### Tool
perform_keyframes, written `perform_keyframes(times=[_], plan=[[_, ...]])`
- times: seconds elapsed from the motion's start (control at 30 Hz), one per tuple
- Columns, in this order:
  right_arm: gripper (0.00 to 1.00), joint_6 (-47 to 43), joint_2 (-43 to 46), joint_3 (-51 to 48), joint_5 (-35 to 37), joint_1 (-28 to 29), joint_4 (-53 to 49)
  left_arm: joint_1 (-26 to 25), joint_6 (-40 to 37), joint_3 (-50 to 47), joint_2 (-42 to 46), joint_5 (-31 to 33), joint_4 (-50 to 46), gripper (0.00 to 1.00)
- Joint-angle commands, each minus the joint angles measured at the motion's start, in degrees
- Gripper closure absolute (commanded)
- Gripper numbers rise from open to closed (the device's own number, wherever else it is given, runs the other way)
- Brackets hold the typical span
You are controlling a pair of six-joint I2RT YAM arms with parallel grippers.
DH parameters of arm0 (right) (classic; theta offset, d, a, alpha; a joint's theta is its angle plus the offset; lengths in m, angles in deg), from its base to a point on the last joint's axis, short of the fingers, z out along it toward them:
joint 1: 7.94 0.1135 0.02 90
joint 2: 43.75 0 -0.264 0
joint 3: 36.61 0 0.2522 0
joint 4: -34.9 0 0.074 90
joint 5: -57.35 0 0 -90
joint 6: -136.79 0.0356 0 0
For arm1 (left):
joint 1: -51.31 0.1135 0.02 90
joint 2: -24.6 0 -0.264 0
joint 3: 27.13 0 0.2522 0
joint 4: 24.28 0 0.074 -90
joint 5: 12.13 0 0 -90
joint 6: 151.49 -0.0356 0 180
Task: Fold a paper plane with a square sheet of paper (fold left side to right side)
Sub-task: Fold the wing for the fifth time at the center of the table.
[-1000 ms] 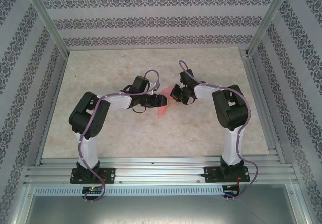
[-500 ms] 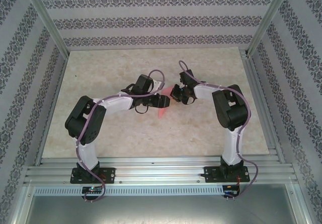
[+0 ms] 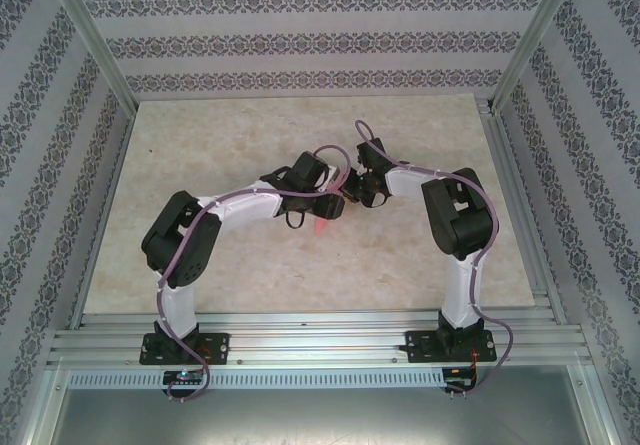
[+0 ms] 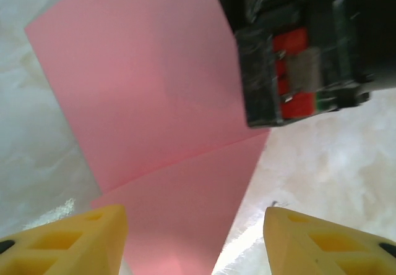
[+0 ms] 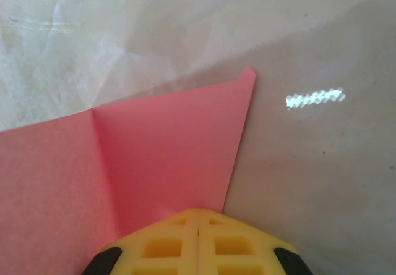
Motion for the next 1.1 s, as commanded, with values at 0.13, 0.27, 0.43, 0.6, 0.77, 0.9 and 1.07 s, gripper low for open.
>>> perform_keyframes(times=[0.13, 0.27, 0.43, 0.6, 0.77, 0.9, 1.07], plan=[[1.00, -0.4, -2.5, -1.2, 1.9, 0.6, -2.7, -1.3, -1.4, 3.7, -3.7, 2.6, -3.2, 0.54], [1.00, -0.5, -2.7, -1.4, 1.8, 0.6, -2.7, -1.3, -1.2, 4.4, -4.4, 3.4, -3.6, 0.59], [1.00, -0.6, -3.0, -1.5, 1.5, 0.6, -2.7, -1.0, -0.7, 4.8, -4.6, 3.4, -3.7, 0.69], [1.00, -0.8, -3.2, -1.7, 1.4, 0.6, -2.7, 0.3, 0.5, 3.8, -4.4, 0.1, -2.0, 0.79], [1.00, -1.1, -3.3, -1.6, 1.3, 0.6, -2.9, 2.4, 2.0, 2.0, -3.9, -5.7, 1.4, 0.84], [1.00, -1.5, -3.3, -1.6, 1.4, 0.7, -3.3, 4.5, 3.2, 0.5, -4.2, -12.6, 5.3, 0.86], [1.00, -1.8, -3.5, -1.5, 1.3, 0.7, -3.4, 6.6, 4.3, -0.3, -5.5, -19.4, 8.1, 0.87]])
